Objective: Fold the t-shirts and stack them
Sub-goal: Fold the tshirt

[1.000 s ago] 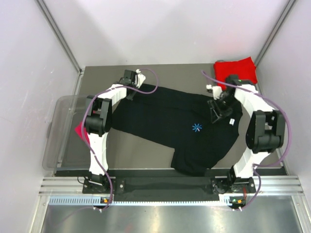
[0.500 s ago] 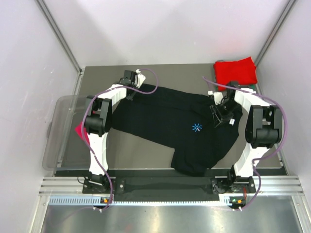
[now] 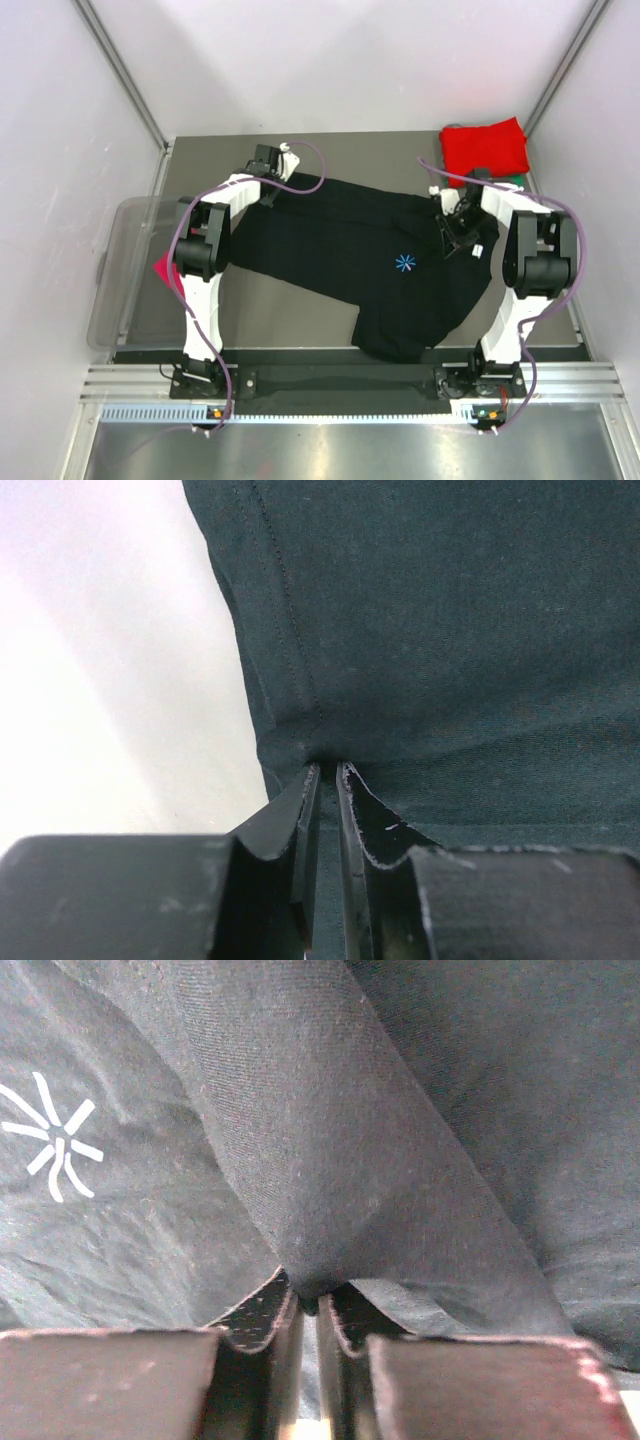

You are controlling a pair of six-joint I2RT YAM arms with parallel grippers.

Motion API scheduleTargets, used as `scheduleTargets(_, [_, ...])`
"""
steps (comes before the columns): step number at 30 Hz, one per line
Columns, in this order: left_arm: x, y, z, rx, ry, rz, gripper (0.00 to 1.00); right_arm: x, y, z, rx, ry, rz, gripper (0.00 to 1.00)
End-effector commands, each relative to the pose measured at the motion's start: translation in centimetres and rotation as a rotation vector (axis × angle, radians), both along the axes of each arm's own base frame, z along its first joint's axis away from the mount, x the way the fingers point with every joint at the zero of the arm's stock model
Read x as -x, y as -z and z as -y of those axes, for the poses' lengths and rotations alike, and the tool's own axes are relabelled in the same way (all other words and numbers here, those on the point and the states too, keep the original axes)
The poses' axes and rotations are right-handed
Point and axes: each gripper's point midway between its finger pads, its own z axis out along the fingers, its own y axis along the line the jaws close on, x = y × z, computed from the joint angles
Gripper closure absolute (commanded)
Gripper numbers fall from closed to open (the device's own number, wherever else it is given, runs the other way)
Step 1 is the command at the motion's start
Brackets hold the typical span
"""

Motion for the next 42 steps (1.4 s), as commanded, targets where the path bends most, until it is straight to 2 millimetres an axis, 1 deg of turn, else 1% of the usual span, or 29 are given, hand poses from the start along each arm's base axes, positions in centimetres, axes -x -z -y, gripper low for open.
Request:
scheduleTargets(1, [1.5,0.7,-0.5,-0.005,0.001,-0.049,0.82,-0.4,-0.7,-0.1,-0.037,0.014,0.034,0.94])
scheduleTargets(2, [1.4,0.7,-0.5,-0.005,0.001,-0.048,0.83,-0.3,-1.1,0.0,-0.043,0.014,0.035,0.95])
scheduleTargets(3, [1.4,0.6,-0.6,-0.006,-0.002,-0.046,0.83,-0.1,-2.0,-0.1,-0.054,0.011,0.05,0.96])
scheduleTargets(4, [1.5,0.6,-0.5,-0.006,0.0,-0.047,0.82,0.5,-2.5,0.1,-0.06,0.007,0.037,0.97])
scheduleTargets(5, [1.4,0.6,-0.5,-0.007,0.001,-0.046,0.83,0.6,-3.2,0.2,-0.064,0.004,0.044,0.97])
scheduleTargets(6, [1.5,0.7,-0.5,-0.007,0.001,-0.047,0.83,0.9,-4.3,0.1,-0.078,0.0,0.058,0.97])
scheduleTargets(7, [1.5,0.6,-0.6,-0.008,0.0,-0.047,0.83,1.8,-4.8,0.3,-0.089,-0.005,0.033,0.98])
scheduleTargets(9, [1.5,0.8,-0.6,-0.009,0.0,-0.05,0.83,2.0,-6.1,0.3,-0.122,-0.009,0.034,0.98])
scheduleTargets(10, [1.4,0.7,-0.6,-0.007,0.0,-0.047,0.83,2.9,-6.4,0.5,-0.137,-0.01,0.001,0.98])
scheduleTargets(11, [1.5,0.6,-0.6,-0.007,0.001,-0.047,0.83,2.8,-6.9,0.6,-0.151,-0.013,0.001,0.98])
scheduleTargets(12, [1.5,0.6,-0.5,-0.006,0.002,-0.048,0.83,3.4,-7.1,0.4,-0.182,-0.017,-0.028,0.98])
scheduleTargets(13, [1.5,0.6,-0.5,-0.005,0.001,-0.048,0.83,3.4,-7.4,0.6,-0.197,-0.012,-0.034,0.98])
scheduleTargets(14, [1.5,0.5,-0.5,-0.005,0.001,-0.046,0.83,3.6,-7.4,0.6,-0.213,-0.019,-0.053,0.98])
scheduleTargets(15, [1.5,0.5,-0.5,-0.005,0.002,-0.045,0.83,4.5,-7.3,0.1,-0.253,-0.029,-0.108,0.98])
scheduleTargets(16, [1.6,0.5,-0.5,-0.005,0.001,-0.046,0.83,4.5,-7.4,0.2,-0.27,-0.027,-0.118,0.98])
scheduleTargets(18, [1.5,0.3,-0.6,-0.006,0.001,-0.041,0.83,5.1,-7.4,-0.4,-0.324,-0.022,-0.161,0.98])
scheduleTargets(20, [1.5,0.3,-0.6,-0.008,0.0,-0.038,0.83,5.3,-7.2,-0.4,-0.336,-0.026,-0.175,0.97])
scheduleTargets(26, [1.4,0.4,-0.6,-0.011,0.001,-0.038,0.83,7.0,-7.0,-1.2,-0.389,-0.036,-0.234,0.96])
scheduleTargets(30, [1.5,0.6,-0.6,-0.009,-0.001,-0.044,0.83,7.7,-7.5,-1.8,-0.43,-0.034,-0.26,0.95])
scheduleTargets(31, [1.4,0.6,-0.6,-0.01,0.0,-0.044,0.83,7.7,-7.7,-1.8,-0.432,-0.029,-0.259,0.93])
scheduleTargets(32, [1.5,0.6,-0.6,-0.009,-0.001,-0.044,0.83,7.8,-7.9,-1.8,-0.434,-0.026,-0.261,0.89])
scheduleTargets(33, [1.4,0.5,-0.6,-0.009,0.0,-0.042,0.83,8.1,-8.2,-1.8,-0.434,-0.015,-0.283,0.73])
scheduleTargets(34, [1.4,0.5,-0.7,-0.009,-0.001,-0.042,0.83,8.2,-8.5,-1.7,-0.434,-0.014,-0.29,0.7])
scheduleTargets(35, [1.4,0.5,-0.6,-0.007,0.0,-0.041,0.83,8.6,-8.8,-1.2,-0.391,0.004,-0.293,0.68])
scheduleTargets(37, [1.4,0.1,-0.5,-0.003,0.002,-0.034,0.83,8.4,-9.6,0.0,-0.311,-0.001,-0.251,0.66])
scheduleTargets(38, [1.4,0.1,-0.5,-0.003,0.002,-0.034,0.83,8.4,-10.3,1.4,-0.222,-0.013,-0.204,0.65])
scheduleTargets(39, [1.5,0.0,-0.5,0.0,0.002,-0.033,0.83,7.2,-11.4,2.4,-0.167,-0.029,-0.135,0.64])
scheduleTargets(40, [1.5,0.0,-0.4,0.001,0.005,-0.034,0.83,6.5,-12.1,3.2,-0.122,-0.034,-0.094,0.65])
scheduleTargets(42, [1.4,0.0,-0.4,0.002,0.004,-0.033,0.83,4.9,-14.3,3.9,-0.075,-0.07,0.028,0.66])
